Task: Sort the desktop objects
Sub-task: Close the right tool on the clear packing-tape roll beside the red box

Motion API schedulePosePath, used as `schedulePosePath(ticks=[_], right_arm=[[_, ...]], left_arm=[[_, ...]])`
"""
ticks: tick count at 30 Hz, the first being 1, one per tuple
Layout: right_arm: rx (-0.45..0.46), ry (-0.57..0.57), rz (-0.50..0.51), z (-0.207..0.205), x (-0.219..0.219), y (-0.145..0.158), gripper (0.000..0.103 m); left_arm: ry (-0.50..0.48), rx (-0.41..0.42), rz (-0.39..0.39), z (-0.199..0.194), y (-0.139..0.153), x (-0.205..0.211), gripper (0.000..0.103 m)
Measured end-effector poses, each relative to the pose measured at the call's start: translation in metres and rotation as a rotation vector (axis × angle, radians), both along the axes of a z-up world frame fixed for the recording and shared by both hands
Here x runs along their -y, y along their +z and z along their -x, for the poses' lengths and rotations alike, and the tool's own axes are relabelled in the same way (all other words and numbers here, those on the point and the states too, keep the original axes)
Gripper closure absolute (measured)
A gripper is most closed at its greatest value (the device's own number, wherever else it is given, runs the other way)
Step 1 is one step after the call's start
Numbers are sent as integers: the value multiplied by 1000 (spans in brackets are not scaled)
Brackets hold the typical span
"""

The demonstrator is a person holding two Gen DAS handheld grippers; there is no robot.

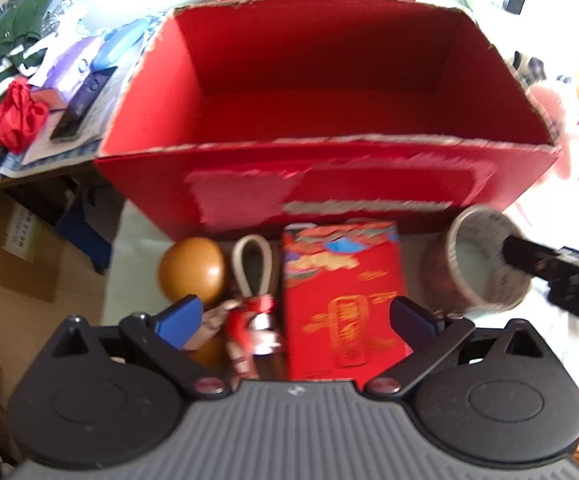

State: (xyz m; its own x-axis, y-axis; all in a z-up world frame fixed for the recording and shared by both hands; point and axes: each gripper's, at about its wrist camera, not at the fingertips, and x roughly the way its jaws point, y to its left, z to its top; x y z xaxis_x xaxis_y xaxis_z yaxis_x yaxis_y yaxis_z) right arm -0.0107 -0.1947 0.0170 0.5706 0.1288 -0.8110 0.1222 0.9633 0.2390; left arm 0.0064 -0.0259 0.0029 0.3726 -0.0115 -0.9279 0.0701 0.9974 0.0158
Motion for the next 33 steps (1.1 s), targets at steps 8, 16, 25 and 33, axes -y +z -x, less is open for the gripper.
schedulePosePath(ticks=[8, 16, 25, 33], right_arm=[[-64, 59, -10, -21, 30, -15, 43], [-133, 120, -72, -38, 45, -32, 56], [-145, 187, -148, -41, 51, -36, 82], [-140, 171, -202, -32, 68, -34, 95]], left_arm=[[-66, 11, 257, -2, 10, 34, 3], [22, -80, 336, -17, -12, 40, 3], [25, -79, 390, -24, -22, 44, 38], [-33, -95, 393, -25, -32, 58, 70]])
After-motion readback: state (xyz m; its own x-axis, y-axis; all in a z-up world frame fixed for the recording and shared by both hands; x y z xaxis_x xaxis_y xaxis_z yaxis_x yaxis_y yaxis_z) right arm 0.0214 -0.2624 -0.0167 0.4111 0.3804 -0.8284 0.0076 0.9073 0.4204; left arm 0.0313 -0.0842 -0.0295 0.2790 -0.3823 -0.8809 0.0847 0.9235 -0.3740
